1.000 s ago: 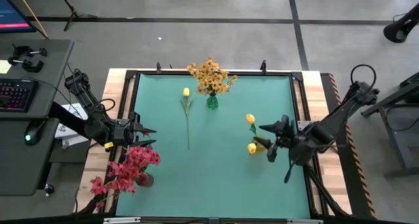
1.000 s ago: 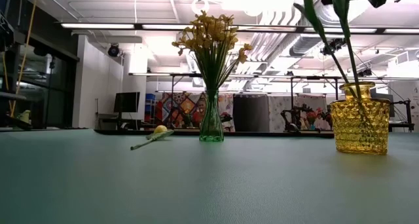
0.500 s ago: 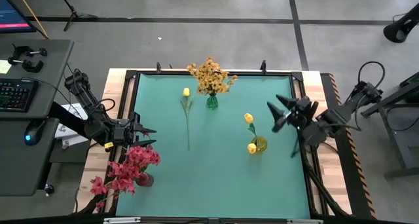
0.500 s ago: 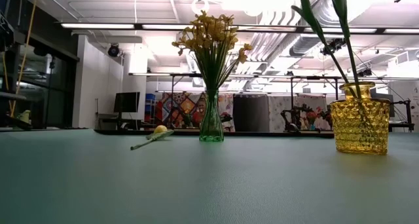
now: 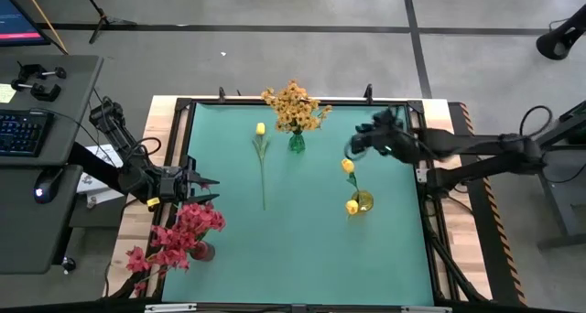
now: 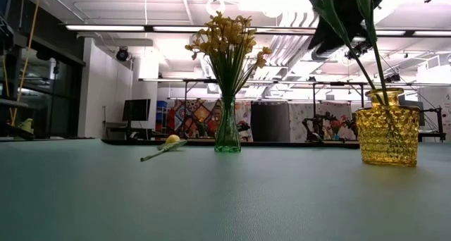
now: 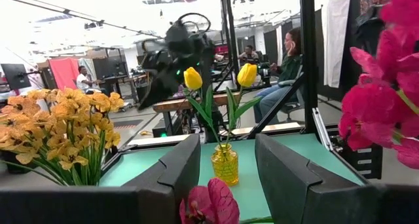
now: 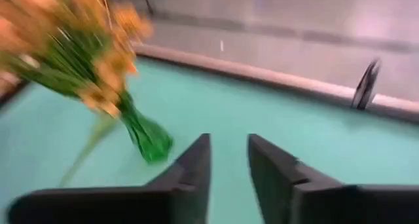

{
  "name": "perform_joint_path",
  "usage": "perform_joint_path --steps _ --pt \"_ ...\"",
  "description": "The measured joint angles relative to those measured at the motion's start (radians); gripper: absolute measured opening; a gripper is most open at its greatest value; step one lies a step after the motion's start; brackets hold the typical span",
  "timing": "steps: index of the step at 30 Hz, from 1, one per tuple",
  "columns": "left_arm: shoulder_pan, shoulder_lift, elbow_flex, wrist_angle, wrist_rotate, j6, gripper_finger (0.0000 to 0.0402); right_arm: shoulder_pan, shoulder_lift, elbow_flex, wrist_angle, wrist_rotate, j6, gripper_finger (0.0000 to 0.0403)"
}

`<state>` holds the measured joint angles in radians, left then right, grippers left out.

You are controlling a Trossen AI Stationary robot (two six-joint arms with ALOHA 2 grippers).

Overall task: Sort flowers into vase by color
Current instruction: Put the light yellow flower into the yellow flower

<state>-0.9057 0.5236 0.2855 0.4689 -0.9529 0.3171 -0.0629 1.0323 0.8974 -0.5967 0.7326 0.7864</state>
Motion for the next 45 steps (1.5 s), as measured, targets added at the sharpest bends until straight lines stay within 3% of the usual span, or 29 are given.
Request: perform_joint_path --steps 5,12,20,31,45 --pt "0.017 0.0 0.0 -0.001 0.001 -0.009 0.0136 -0.16 0.161 -0.001 0.067 -0.301 -0.065 0.001" --pt "0.016 0.0 0.0 -0.001 0.003 -0.011 0.0136 -0.228 0.333 -0.001 0.203 -0.541 -0.114 0.0007" --pt "0.016 0.0 0.0 -0.001 0.004 -0.025 0.0136 -0.222 0.486 -0.001 0.364 -0.817 -0.138 0.0002" --pt "0.016 0.0 0.0 0.0 0.004 -0.026 0.0136 -0.151 0.651 -0.001 0.647 -0.95 -0.132 0.0" --pt "0.016 0.0 0.0 0.0 0.004 -0.02 0.0136 -0.084 0.782 -0.001 0.949 -0.996 -0.073 0.0"
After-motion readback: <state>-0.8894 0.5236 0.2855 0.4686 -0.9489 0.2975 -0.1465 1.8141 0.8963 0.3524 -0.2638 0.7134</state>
